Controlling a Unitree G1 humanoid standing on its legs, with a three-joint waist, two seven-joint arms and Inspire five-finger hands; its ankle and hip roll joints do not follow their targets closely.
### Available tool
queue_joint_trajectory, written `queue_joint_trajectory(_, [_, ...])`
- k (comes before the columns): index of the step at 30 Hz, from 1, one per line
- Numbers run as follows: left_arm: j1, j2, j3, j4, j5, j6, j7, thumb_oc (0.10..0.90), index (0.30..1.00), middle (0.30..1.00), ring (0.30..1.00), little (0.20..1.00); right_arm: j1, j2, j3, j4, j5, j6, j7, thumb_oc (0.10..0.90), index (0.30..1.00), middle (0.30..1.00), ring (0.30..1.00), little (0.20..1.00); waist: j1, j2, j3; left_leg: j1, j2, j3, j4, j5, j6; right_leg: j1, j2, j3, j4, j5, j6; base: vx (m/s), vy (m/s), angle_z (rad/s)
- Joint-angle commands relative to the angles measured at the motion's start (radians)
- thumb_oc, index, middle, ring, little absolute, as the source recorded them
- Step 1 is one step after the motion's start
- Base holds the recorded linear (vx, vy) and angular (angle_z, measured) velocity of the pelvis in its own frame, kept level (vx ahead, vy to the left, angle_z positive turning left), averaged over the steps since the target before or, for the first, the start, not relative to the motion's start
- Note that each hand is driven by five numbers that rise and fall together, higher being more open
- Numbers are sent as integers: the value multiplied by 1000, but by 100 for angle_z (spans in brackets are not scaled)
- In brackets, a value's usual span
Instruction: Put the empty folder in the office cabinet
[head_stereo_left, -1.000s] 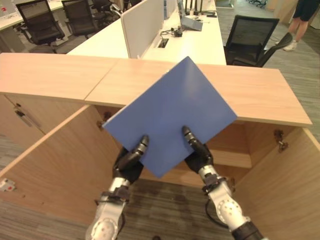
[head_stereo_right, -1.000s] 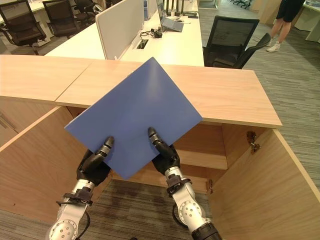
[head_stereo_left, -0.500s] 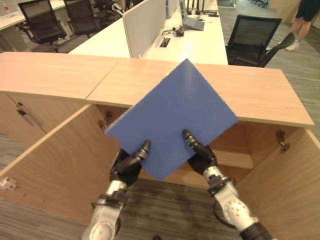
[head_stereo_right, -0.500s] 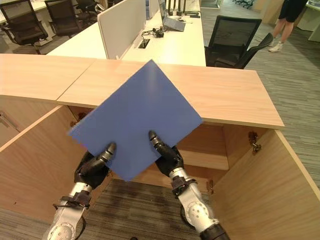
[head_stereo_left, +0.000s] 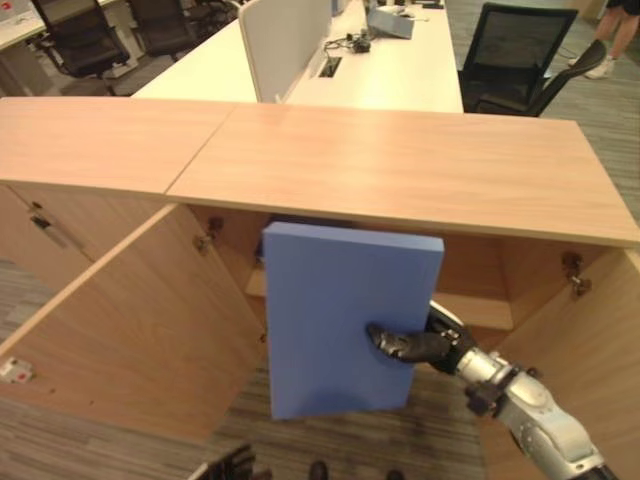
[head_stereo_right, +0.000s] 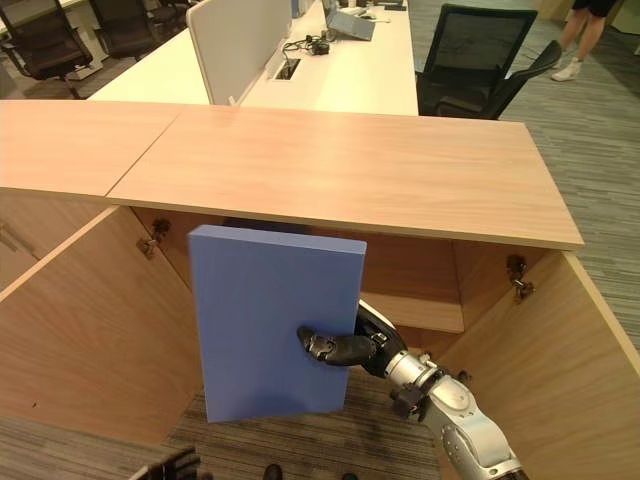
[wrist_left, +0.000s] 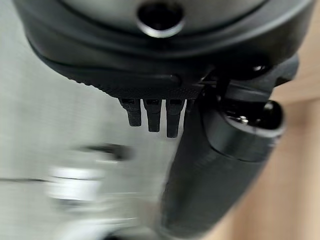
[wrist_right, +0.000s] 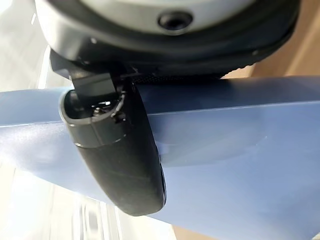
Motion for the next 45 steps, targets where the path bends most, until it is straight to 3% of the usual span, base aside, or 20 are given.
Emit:
queue_joint_trajectory(1, [-133,-4,-60,72,239,-44,31,800,900,900,900,900,-80,24,-1,-127,-48,-110,31,400,300,300,300,300,0,-34,-29,25,64,5,2,-55,-77,52,-87,-44,20,-36,96,6,13,7])
queue_joint_trajectory(7, [-160,-62,-84,138,207,-12,34,800,900,900,900,900,-92,75,92,37,-45,-80,-3,400,300,300,300,300,14,-36,-23,16,62,-13,2,-50,-78,55,-86,-57,20,-40,90,1,-1,4])
queue_joint_trajectory(11, [-162,-64,-146,121,205,-8,56,800,900,900,900,900,-103,237,152,317,178,-59,-73,400,300,300,300,300,41,-37,-23,5,61,-34,2,-43,-81,58,-84,-76,18,-43,86,14,-4,15])
queue_joint_trajectory(15, [-165,-45,-162,106,179,-7,74,800,900,900,900,900,-138,295,146,429,295,-56,-116,400,300,300,300,300,58,-40,-20,-1,59,-45,2,-40,-84,59,-82,-86,17,-46,85,12,-9,8])
queue_joint_trajectory(22, [-175,-29,-192,86,149,-9,96,800,900,900,900,900,-214,367,27,585,441,-111,-196,400,300,300,300,300,84,-37,-15,-20,54,-72,2,-34,-86,61,-78,-108,15,-53,84,16,-13,15])
queue_joint_trajectory(27, [-181,-36,-220,80,128,-4,118,800,900,900,900,900,-299,427,-143,666,596,-217,-264,400,300,300,300,300,97,-30,-11,-31,48,-90,2,-34,-84,60,-77,-123,14,-59,85,14,-3,10])
queue_joint_trajectory(34, [-176,-40,-253,71,125,1,121,800,900,900,900,900,-390,441,-317,702,723,-332,-319,400,300,300,300,300,107,-19,-16,-34,43,-107,2,-39,-82,69,-78,-135,13,-67,84,20,3,9])
queue_joint_trajectory(38, [-177,-37,-267,66,115,5,126,800,900,900,900,900,-468,418,-434,735,785,-425,-375,400,300,300,300,300,111,-12,-21,-35,39,-113,2,-42,-83,74,-78,-140,11,-71,85,13,0,2])
queue_joint_trajectory(43, [-191,-30,-289,53,108,11,127,800,900,900,900,900,-550,370,-507,797,808,-481,-432,400,300,300,300,300,118,-7,-19,-40,35,-120,2,-42,-86,72,-79,-146,11,-73,86,-2,-4,2])
queue_joint_trajectory(45, [-205,-16,-322,24,100,7,127,800,900,900,900,900,-647,300,-560,893,827,-507,-494,400,300,300,300,300,121,6,-8,-59,31,-125,2,-36,-90,57,-81,-146,9,-71,91,-52,0,5])
